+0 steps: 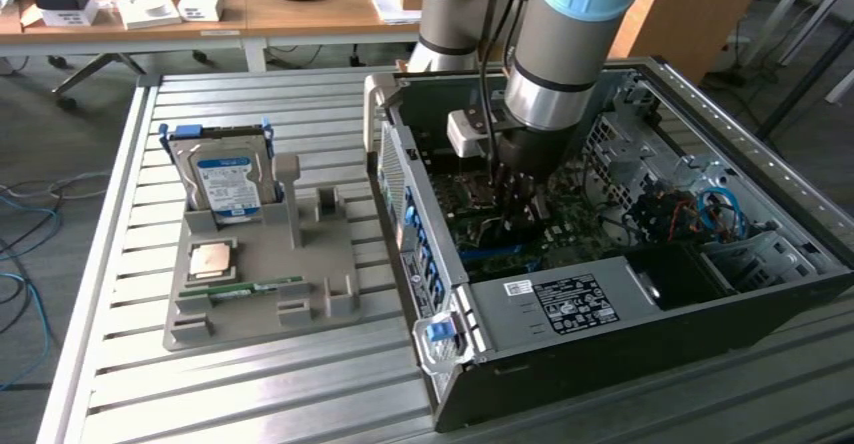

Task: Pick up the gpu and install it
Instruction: 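Insert the gpu into the slot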

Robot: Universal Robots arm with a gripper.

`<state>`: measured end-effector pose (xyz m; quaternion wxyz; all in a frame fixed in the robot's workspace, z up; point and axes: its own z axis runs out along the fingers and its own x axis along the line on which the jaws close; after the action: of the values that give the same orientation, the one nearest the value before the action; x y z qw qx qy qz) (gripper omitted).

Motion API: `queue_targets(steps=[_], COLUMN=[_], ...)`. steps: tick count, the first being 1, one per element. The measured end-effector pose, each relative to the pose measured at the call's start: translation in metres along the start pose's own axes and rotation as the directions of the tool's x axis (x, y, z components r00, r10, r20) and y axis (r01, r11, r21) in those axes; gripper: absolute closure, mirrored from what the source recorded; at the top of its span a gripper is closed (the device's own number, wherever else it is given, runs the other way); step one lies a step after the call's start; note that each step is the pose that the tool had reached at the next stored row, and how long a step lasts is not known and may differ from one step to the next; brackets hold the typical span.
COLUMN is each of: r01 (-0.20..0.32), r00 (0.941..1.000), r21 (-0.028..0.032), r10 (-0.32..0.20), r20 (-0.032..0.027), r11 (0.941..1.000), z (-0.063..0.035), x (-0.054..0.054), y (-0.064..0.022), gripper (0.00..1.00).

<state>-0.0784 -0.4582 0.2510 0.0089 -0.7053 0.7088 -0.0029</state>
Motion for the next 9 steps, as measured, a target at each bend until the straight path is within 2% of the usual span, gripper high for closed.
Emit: queue_targets(steps=[9], r01=[0.0], r00=[1.0], r21=[0.0001], r10=[0.0], r20=[0.0003], r11=[1.0], z=[0.0015], x=[0.0], y=[0.0], gripper=[0.74])
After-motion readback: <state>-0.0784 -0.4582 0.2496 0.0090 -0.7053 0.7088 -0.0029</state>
